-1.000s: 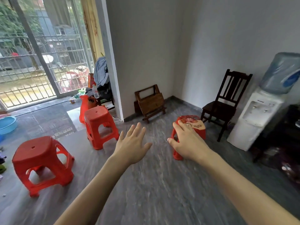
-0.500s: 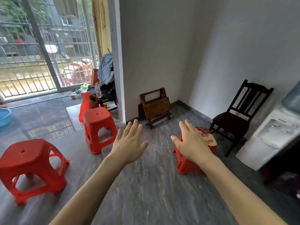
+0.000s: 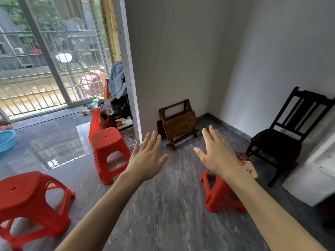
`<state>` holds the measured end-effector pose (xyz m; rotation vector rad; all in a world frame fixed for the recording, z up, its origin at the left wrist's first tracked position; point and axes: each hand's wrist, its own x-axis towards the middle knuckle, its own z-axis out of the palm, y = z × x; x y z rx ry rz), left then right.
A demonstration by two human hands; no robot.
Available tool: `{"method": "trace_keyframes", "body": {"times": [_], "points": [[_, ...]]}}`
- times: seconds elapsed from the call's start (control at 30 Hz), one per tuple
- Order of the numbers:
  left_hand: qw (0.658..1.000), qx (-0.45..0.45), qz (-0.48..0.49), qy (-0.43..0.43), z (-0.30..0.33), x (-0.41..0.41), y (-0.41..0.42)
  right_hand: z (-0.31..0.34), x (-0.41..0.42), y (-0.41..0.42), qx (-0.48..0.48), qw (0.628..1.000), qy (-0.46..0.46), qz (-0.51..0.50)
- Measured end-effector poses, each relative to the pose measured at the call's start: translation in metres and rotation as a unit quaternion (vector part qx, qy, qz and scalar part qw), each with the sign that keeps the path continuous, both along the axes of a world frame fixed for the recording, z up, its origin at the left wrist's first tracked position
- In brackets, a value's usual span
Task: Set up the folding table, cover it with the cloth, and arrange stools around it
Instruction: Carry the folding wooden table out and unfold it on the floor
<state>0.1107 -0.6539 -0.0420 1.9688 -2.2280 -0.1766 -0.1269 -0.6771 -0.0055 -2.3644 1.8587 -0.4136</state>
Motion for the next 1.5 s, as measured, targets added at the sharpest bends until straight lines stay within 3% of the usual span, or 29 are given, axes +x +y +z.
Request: {"method": "trace_keyframes", "body": {"times": [0.1,0.4,0.83,1.03,1.27,1.5], "points": [[1.0,-0.016,0.014,-0.01,-0.001,-0.02,-0.058,-0.004,-0.021,-0.047,-0.039,0.998,0.038,-0.01],[0.998,-0.04,0.051,-0.009,-0.006,-0.06,-0.177,-0.025,-0.046,-0.162,-0.049,0.997,0.039,-0.039],[0.993,-0.019,0.116,0.031,-0.039,-0.028,-0.348,-0.049,0.002,-0.346,-0.001,0.998,-0.018,-0.053],[0.993,-0.031,0.106,0.026,-0.042,0.001,-0.455,-0.059,0.033,-0.453,-0.004,1.0,-0.015,0.013],[0.997,-0.013,0.07,0.023,-0.041,0.019,-0.555,-0.068,0.042,-0.554,0.01,1.0,0.002,0.003],[0.999,0.006,0.051,0.012,-0.047,0.035,-0.629,-0.074,0.051,-0.629,0.036,0.999,-0.039,-0.01]]}}
